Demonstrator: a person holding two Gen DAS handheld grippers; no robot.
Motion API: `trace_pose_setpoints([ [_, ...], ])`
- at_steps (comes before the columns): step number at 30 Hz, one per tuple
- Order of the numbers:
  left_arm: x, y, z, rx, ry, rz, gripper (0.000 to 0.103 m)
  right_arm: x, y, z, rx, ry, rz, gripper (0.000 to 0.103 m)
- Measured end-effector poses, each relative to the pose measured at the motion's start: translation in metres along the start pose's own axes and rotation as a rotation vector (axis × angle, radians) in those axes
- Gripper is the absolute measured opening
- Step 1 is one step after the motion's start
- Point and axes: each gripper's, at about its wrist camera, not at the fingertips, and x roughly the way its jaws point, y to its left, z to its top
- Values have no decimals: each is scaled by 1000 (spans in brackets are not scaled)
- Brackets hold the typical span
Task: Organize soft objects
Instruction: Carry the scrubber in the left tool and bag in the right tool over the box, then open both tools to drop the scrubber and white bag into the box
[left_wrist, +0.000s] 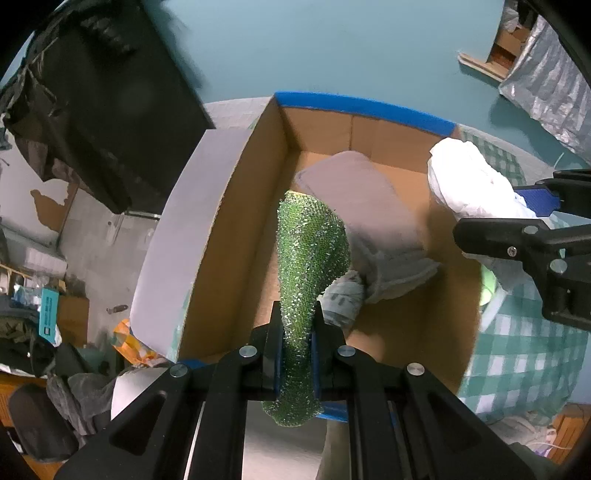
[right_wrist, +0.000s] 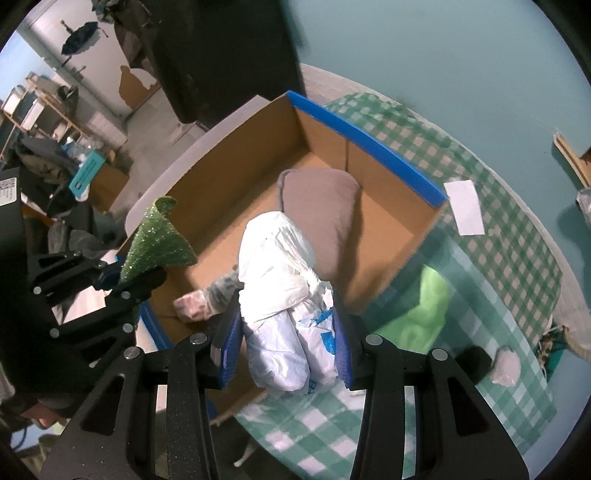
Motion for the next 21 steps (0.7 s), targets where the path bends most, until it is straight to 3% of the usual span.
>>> trace_pose_setpoints([
  [10,26,13,6,-25,61,-9,14,30,9,15,26,46,22,42],
  [11,27,14,6,-28,70,-14,20,32,10,16,28,50,25,43],
  [13,29,17,5,-42,80,-22,46,35,11,16,28,56,25,45],
  [16,26,21,4,-71,61,-27,49,36,12,15,31,59,13,53],
  [18,22,21,3,-62,50,-24,50,35,11,14,32,58,3,65],
  [21,20,20,1,-53,45,-16,50,32,11,12,23,52,-11,65],
])
